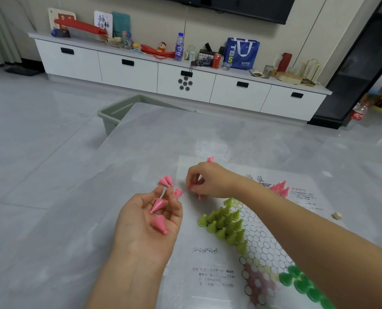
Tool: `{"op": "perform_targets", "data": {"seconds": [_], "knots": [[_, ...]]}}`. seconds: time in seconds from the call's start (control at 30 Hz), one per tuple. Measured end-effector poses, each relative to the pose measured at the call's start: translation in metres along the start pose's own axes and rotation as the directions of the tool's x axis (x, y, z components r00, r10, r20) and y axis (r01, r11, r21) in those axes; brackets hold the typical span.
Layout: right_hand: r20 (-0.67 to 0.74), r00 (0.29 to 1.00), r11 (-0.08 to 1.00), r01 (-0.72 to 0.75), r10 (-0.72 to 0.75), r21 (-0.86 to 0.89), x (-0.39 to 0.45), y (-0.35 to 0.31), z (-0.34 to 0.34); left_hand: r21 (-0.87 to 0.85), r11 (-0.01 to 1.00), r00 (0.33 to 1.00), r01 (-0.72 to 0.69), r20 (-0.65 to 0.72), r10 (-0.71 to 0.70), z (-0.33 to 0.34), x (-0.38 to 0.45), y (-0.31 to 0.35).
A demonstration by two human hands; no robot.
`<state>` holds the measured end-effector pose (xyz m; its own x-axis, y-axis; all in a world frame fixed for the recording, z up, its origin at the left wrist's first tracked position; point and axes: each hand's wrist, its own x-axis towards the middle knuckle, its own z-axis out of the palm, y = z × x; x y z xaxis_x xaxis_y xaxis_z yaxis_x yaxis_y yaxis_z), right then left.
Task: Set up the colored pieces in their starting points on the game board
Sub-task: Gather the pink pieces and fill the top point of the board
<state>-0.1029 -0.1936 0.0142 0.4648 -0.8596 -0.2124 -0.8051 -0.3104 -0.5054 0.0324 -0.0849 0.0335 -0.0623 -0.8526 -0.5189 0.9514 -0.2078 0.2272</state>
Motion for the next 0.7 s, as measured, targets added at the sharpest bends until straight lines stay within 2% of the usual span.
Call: {"op": "perform_targets", "data": {"seconds": [0.1, 0.17, 0.23, 0.3, 0.37, 0.47, 0.57, 0.63, 0.7], "knots": [[-0.075, 0.997, 0.964, 0.040, -0.021, 0.262, -0.018, -0.019, -0.017, 0.013, 1.000, 1.000, 0.029, -0.006, -0.028, -0.002, 0.006, -0.003], [-0.089, 0.990, 0.929, 0.137, -0.113, 0.343, -0.034, -0.038, -0.029, 0.026, 0.996, 0.997, 0.081, -0.003, -0.081, -0.002, 0.007, -0.006], [-0.049, 0.972, 0.931, 0.234, -0.230, 0.280, -0.050, -0.053, -0.035, 0.025, 0.988, 0.987, 0.155, 0.045, -0.156, 0.000, 0.003, -0.010], [0.025, 0.959, 0.948, 0.276, -0.283, 0.159, -0.062, -0.061, -0.038, 0.017, 0.980, 0.974, 0.199, 0.110, -0.199, 0.004, -0.001, -0.015], [0.030, 0.964, 0.945, 0.254, -0.265, 0.204, -0.070, -0.058, -0.043, 0.028, 0.979, 0.972, 0.203, 0.114, -0.205, 0.007, -0.003, -0.019], [-0.084, 0.980, 0.923, 0.197, -0.179, 0.331, -0.077, -0.043, -0.056, 0.057, 0.985, 0.986, 0.160, 0.040, -0.163, 0.007, 0.000, -0.025], [-0.097, 0.987, 0.903, 0.159, -0.131, 0.399, -0.080, -0.020, -0.060, 0.085, 0.985, 0.989, 0.149, 0.012, -0.150, 0.006, 0.003, -0.028], [-0.113, 0.992, 0.954, 0.093, -0.063, 0.284, -0.077, 0.000, -0.057, 0.109, 0.984, 0.990, 0.139, -0.002, -0.139, 0.006, 0.005, -0.029], [-0.150, 0.989, 1.000, 0.005, -0.007, -0.015, -0.071, 0.024, -0.052, 0.124, 0.986, 0.993, 0.114, -0.022, -0.112, 0.005, 0.006, -0.030]]}}
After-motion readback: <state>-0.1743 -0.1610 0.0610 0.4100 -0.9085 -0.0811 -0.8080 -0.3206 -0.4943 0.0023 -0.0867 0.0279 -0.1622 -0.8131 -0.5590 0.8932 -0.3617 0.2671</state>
